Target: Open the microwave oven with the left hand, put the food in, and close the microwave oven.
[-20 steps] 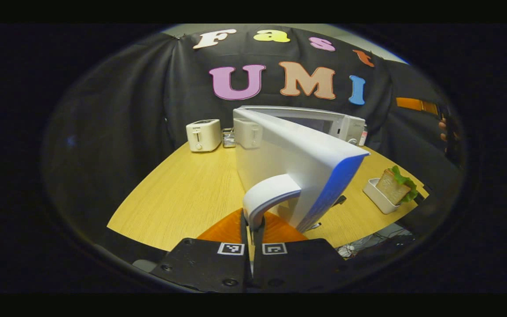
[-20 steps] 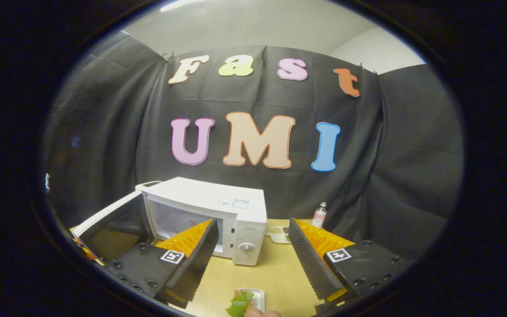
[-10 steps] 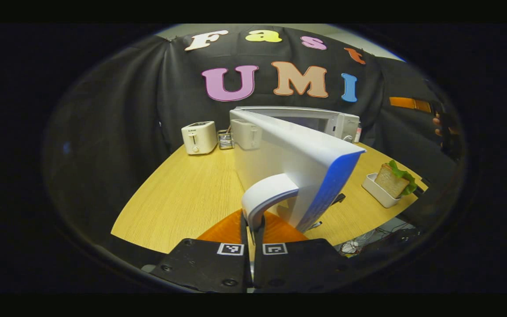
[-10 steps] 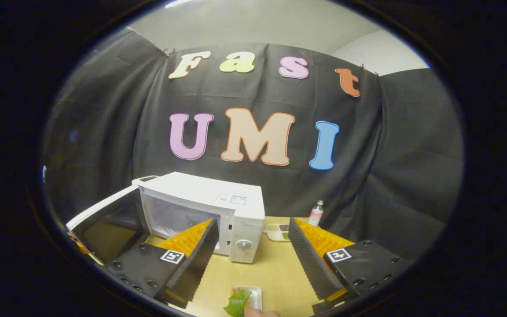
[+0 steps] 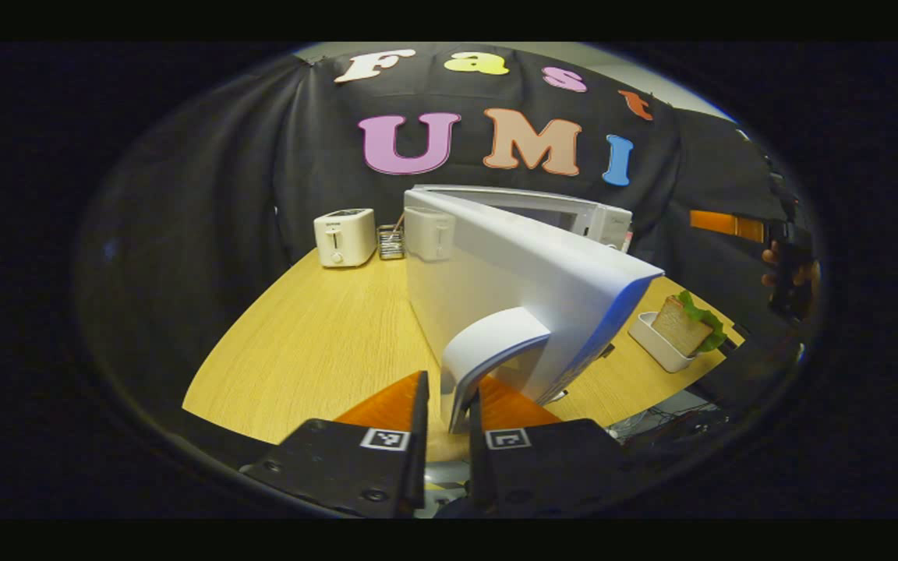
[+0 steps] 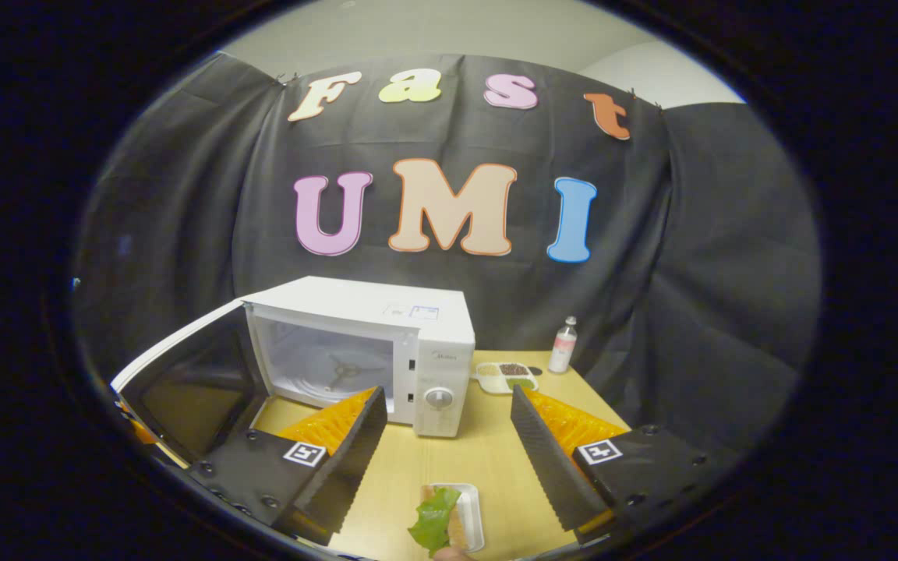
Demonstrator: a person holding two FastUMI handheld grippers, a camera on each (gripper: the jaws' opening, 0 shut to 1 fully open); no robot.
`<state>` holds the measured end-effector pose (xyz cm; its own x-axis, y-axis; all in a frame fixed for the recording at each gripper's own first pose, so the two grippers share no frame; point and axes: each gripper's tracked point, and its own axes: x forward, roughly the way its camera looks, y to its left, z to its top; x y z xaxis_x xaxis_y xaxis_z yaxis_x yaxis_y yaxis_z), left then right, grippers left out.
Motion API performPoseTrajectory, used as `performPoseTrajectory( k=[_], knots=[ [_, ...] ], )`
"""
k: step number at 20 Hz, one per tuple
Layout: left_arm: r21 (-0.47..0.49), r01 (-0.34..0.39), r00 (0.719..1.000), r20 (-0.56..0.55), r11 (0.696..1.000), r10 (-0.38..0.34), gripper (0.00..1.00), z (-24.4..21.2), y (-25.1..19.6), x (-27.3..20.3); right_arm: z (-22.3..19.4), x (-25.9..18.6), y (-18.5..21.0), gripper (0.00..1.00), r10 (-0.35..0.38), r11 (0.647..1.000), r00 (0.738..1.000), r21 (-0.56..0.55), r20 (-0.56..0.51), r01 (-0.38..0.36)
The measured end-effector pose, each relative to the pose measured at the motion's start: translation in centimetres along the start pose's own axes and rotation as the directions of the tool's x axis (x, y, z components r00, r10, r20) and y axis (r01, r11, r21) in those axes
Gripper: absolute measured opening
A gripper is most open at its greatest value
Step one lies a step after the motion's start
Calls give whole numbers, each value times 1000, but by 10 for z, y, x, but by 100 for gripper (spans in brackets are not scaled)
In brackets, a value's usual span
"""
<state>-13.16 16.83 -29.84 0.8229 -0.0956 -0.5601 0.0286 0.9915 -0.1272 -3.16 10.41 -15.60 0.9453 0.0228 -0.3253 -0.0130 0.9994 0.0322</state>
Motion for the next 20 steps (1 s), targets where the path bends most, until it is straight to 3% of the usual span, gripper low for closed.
performPoseTrajectory(
  k=[1,3,4,6,9,12,20],
  knots=[
    [1,-14,1000,6,1000,14,28,1,3,1,-8,0,0,100,-3,1000,1000,5,-18,3],
    [0,-32,999,27,999,32,58,5,9,-3,-19,-1,-1,97,-7,1000,999,-2,-37,7],
    [1,-29,999,42,1000,29,81,8,10,-6,-25,-1,-2,97,-9,1000,999,-12,-49,8],
    [18,-30,998,58,999,29,91,12,10,-11,-37,-1,-2,98,-10,1000,997,-27,-71,8],
    [37,-29,997,77,999,26,92,23,14,-20,-51,-1,-1,98,-7,999,995,-32,-103,4],
    [-22,21,997,81,1000,-19,93,37,7,-31,-71,2,0,98,-3,999,990,-36,-143,-2],
    [25,-27,997,71,999,25,95,36,15,-50,-134,0,-2,100,2,998,962,-62,-271,-19]
  ],
)
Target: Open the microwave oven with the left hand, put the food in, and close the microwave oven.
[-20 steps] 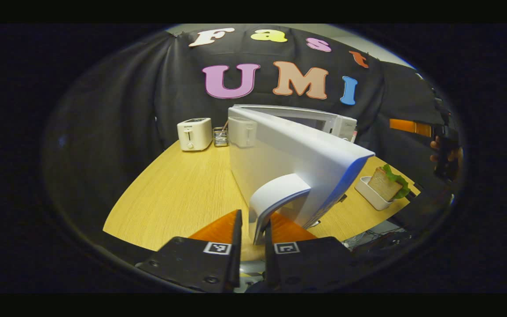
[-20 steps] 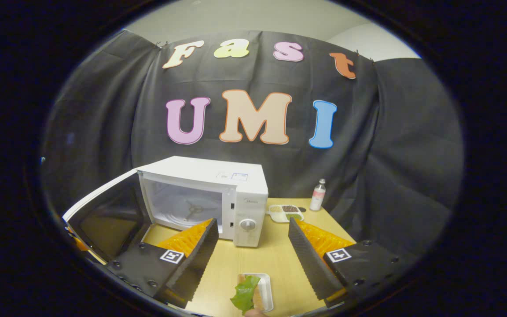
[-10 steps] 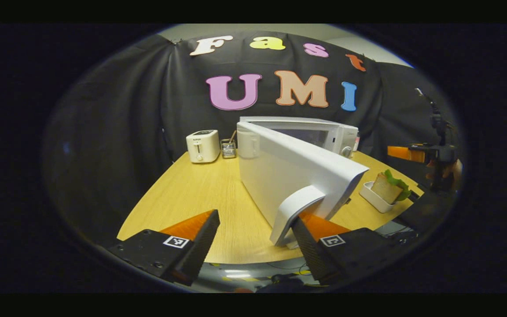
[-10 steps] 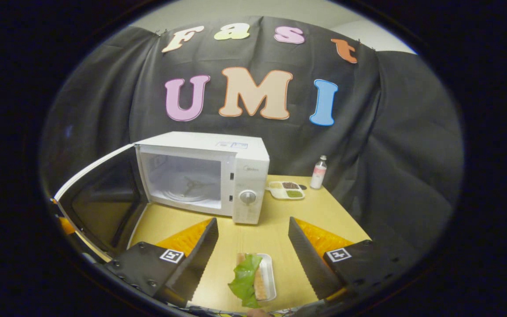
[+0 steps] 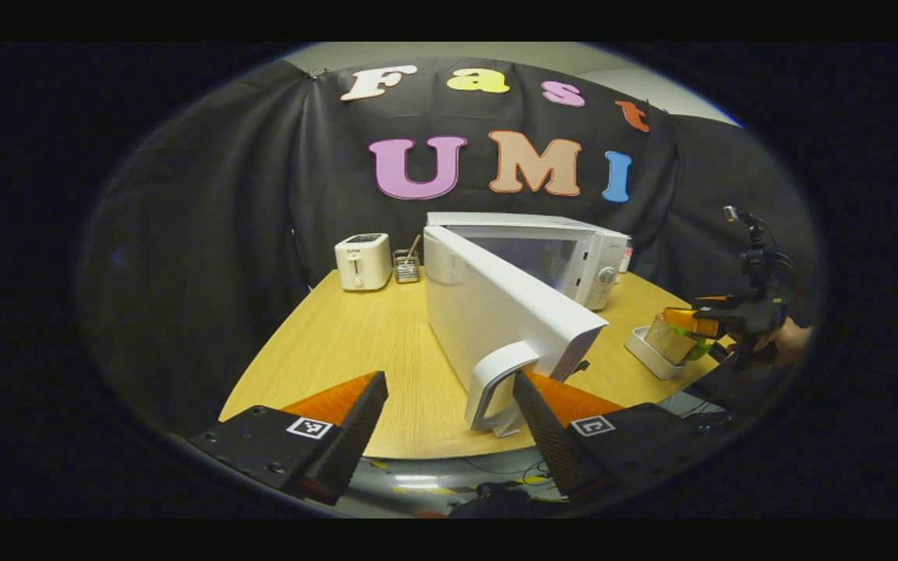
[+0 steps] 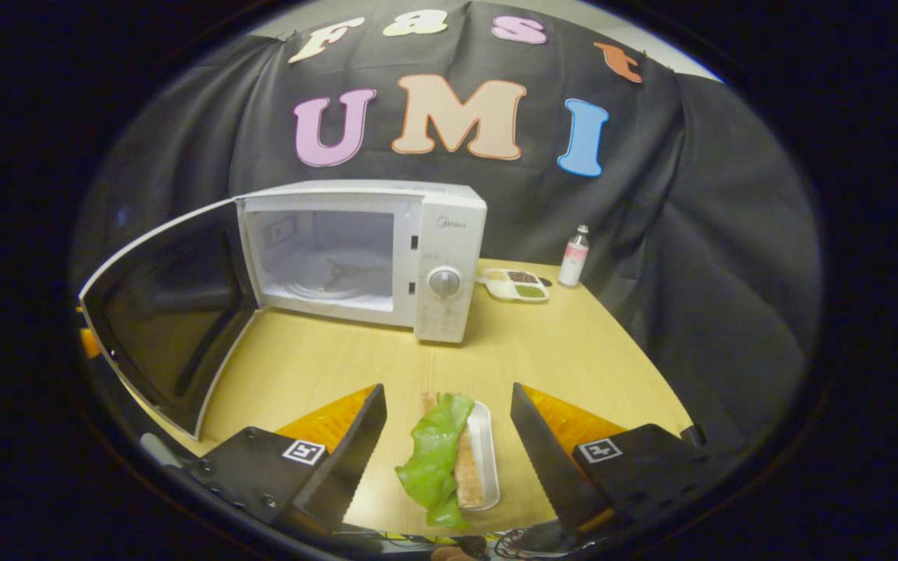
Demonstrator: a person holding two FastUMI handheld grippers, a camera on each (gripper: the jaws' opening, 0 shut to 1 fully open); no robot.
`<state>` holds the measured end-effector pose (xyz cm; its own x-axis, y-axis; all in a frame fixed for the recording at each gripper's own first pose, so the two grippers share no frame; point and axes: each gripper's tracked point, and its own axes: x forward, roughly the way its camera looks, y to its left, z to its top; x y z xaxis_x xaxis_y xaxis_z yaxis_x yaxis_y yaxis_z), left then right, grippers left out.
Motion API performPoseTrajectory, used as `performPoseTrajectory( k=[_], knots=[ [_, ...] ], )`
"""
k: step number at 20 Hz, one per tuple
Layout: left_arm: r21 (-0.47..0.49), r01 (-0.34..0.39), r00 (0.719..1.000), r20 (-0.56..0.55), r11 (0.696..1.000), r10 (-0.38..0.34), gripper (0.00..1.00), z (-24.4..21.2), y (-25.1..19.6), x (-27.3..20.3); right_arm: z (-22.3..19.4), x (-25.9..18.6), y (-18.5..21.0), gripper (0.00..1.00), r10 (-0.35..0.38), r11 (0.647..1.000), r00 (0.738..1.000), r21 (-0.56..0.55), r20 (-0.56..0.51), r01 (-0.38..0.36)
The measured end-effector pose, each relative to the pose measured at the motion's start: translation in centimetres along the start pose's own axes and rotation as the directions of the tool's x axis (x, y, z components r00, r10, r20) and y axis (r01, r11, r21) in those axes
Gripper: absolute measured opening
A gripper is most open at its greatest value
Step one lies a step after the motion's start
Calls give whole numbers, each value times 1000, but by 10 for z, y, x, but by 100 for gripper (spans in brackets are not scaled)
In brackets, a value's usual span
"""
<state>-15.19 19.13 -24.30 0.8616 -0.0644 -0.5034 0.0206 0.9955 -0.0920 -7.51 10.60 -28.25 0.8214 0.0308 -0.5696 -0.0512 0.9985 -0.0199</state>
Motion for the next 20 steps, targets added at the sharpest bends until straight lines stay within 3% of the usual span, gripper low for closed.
performPoseTrajectory(
  k=[4,7,8,10,12,16,17,18,20],
  knots=[
    [13,-10,1000,-2,1000,10,95,-1,1,-10,-26,6,-1,99,4,1000,999,-21,-45,-5],
    [-1,30,999,27,1000,-30,94,7,-9,-21,-39,10,-1,100,13,999,997,-28,-71,-15],
    [-4,37,998,43,999,-37,94,13,-10,-25,-44,10,0,95,16,999,997,-31,-78,-18],
    [12,15,997,71,1000,-15,94,28,-5,-29,-48,14,2,95,33,999,996,-26,-85,-35],
    [29,-15,993,113,999,12,94,45,2,-33,-53,13,5,87,39,999,994,-15,-102,-40],
    [6,-49,978,204,999,46,93,85,5,-41,-58,16,5,91,39,999,991,-31,-126,-43],
    [-6,-44,973,228,999,44,93,94,3,-42,-62,17,5,77,39,999,990,-27,-134,-43],
    [-11,-47,965,259,999,48,93,103,3,-44,-64,17,5,76,39,999,989,-26,-142,-43],
    [-7,-63,945,321,998,62,93,125,4,-48,-66,19,2,62,32,999,987,-15,-158,-35]
  ],
)
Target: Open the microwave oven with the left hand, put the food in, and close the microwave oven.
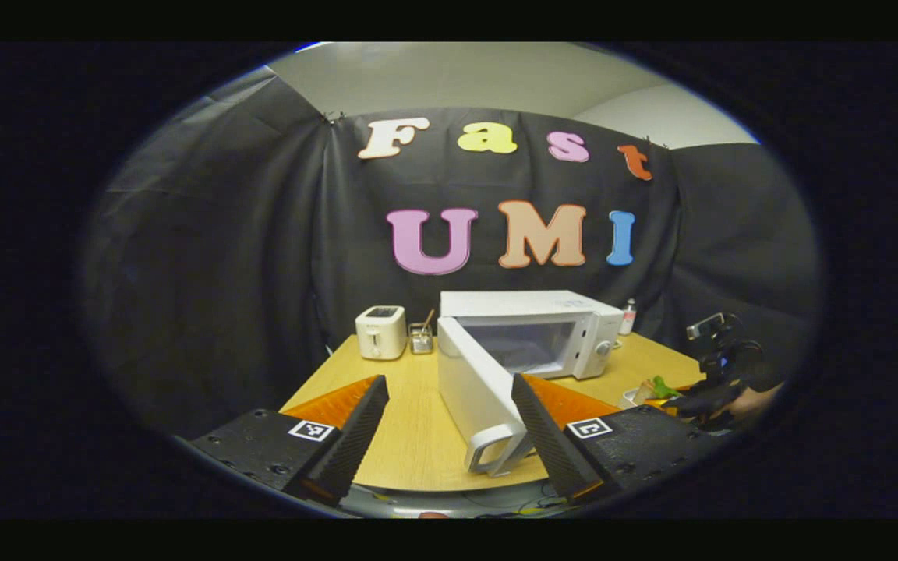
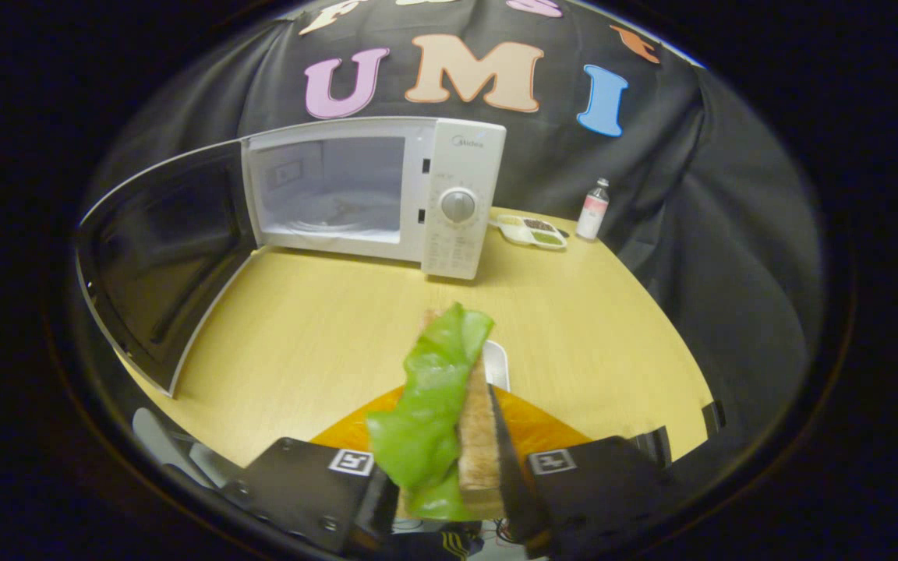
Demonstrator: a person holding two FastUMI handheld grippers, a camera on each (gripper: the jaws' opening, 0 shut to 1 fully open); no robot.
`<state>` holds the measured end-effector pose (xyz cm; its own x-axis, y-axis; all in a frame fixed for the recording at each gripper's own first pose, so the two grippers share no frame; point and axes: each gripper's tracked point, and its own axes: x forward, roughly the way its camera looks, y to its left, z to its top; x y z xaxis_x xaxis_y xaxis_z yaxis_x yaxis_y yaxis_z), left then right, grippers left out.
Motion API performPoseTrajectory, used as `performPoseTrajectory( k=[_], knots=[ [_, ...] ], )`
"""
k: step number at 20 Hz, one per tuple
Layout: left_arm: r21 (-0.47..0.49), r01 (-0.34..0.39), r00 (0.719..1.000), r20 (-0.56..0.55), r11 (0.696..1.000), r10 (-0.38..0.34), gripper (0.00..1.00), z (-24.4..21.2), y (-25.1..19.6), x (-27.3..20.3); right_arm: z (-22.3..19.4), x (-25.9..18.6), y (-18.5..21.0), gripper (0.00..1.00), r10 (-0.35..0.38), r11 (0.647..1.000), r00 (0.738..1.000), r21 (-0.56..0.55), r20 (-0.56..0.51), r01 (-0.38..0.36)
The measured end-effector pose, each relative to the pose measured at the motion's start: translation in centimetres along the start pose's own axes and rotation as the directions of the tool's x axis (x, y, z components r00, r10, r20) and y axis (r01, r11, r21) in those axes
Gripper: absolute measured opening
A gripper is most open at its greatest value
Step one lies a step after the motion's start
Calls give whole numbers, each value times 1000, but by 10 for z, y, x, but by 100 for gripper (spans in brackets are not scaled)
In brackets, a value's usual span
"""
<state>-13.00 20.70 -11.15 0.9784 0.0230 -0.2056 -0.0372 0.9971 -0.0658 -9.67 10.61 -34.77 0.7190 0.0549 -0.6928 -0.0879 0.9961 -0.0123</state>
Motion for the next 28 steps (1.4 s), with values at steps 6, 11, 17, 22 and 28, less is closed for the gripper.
performPoseTrajectory(
  k=[6,11,17,22,28],
  knots=[
    [-77,-23,994,107,997,32,92,32,2,16,0,-4,0,48,14,996,999,88,-47,-10],
    [-77,-6,988,152,997,17,94,46,-5,21,18,-13,-4,48,10,998,1000,60,-9,-9],
    [-81,1,984,177,997,14,95,55,-10,26,55,-21,-5,48,24,999,998,24,65,-26],
    [-82,-21,983,180,996,36,96,54,-4,26,89,-18,22,48,104,991,988,70,112,-112],
    [-83,-55,980,188,995,70,96,55,6,20,127,-7,79,47,234,950,959,169,162,-261]
  ],
)
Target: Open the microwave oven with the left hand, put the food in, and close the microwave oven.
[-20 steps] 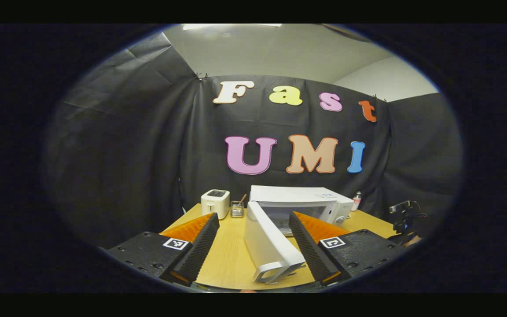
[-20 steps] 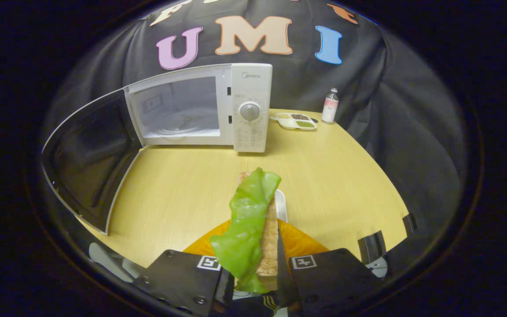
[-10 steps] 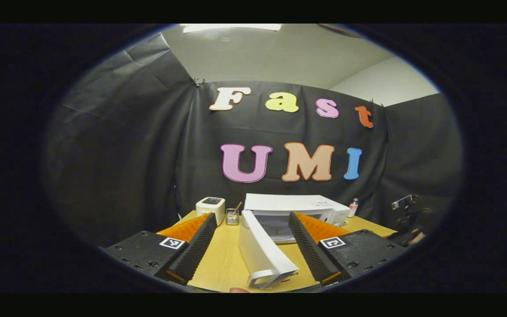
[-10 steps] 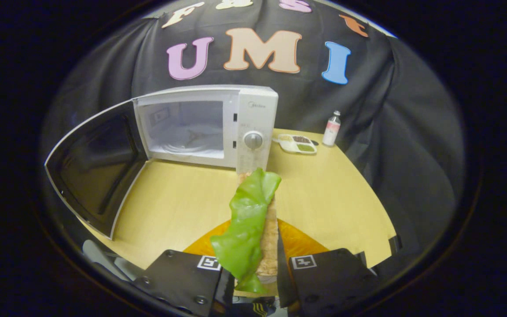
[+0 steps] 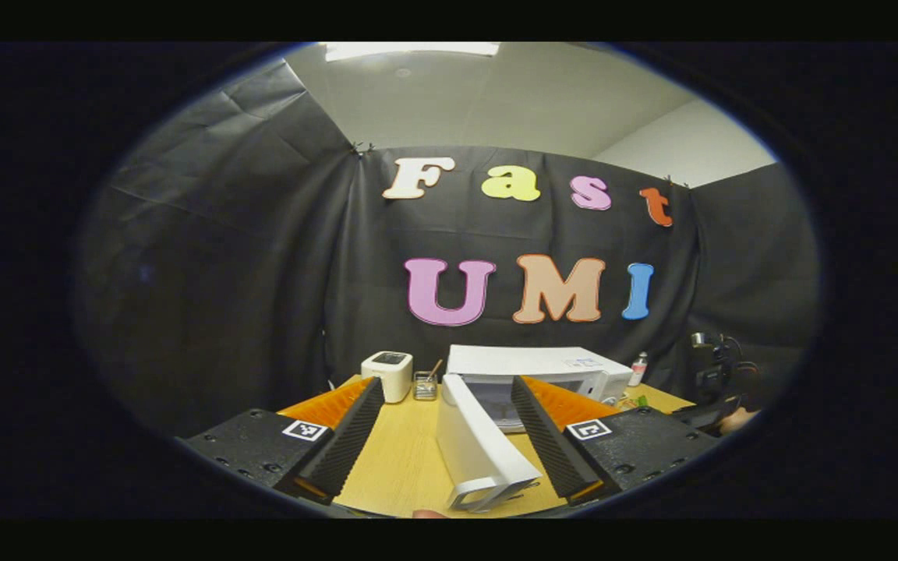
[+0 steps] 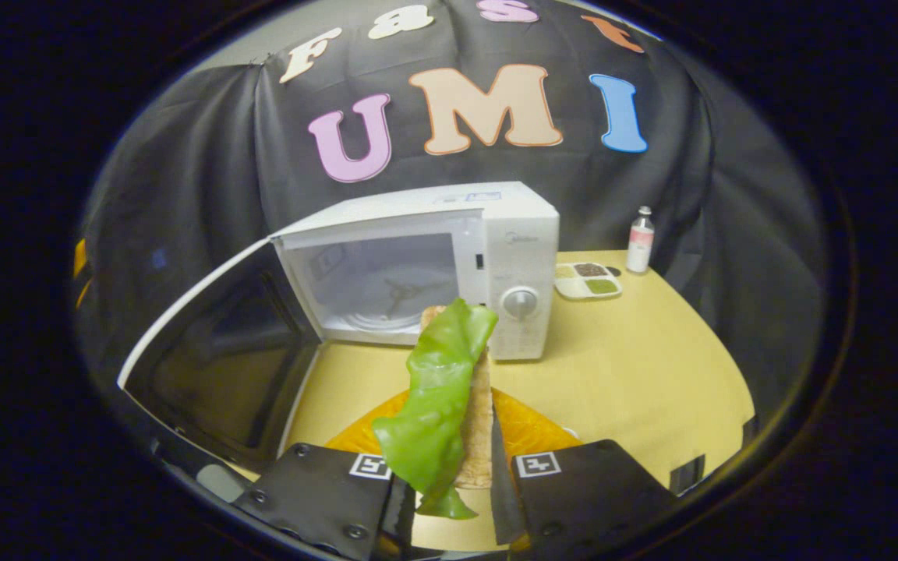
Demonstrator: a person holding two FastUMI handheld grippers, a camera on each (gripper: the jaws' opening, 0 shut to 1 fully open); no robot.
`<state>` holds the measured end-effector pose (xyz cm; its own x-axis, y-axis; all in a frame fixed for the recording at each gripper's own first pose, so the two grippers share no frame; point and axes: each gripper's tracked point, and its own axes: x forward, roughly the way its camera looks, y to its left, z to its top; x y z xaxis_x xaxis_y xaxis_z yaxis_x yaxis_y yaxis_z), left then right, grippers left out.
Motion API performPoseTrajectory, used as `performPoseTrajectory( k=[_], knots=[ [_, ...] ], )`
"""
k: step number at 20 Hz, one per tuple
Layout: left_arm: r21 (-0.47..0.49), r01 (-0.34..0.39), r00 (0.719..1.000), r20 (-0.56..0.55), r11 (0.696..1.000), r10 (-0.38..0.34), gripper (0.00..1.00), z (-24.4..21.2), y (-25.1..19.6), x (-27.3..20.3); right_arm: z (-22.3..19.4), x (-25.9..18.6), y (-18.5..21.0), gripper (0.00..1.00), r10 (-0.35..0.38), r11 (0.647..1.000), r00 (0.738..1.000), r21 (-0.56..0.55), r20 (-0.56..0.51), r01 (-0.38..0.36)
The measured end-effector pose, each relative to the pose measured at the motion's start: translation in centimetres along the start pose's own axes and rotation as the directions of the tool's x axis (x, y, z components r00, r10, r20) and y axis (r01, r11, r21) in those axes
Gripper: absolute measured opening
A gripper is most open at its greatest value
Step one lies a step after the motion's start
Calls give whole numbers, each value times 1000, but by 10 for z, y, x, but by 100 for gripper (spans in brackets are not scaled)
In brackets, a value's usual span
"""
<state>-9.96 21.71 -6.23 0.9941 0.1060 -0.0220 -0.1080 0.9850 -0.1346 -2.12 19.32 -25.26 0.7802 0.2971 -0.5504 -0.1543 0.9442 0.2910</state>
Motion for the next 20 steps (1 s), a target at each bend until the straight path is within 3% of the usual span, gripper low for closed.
performPoseTrajectory(
  k=[5,9,13,18,20],
  knots=[
    [4,7,1000,0,1000,-7,95,4,-3,2,21,42,51,48,88,979,996,182,27,-91],
    [-3,-12,1000,20,1000,12,95,14,3,2,34,82,74,48,58,928,997,365,48,-72],
    [-38,5,1000,-5,999,-5,93,9,2,4,33,120,95,48,49,830,998,554,37,-61],
    [-28,32,999,-42,999,-33,95,1,2,9,32,158,102,48,11,702,1000,712,26,-26],
    [-35,26,998,-49,999,-28,94,0,5,13,36,173,105,48,-10,669,999,743,32,-17]
  ],
)
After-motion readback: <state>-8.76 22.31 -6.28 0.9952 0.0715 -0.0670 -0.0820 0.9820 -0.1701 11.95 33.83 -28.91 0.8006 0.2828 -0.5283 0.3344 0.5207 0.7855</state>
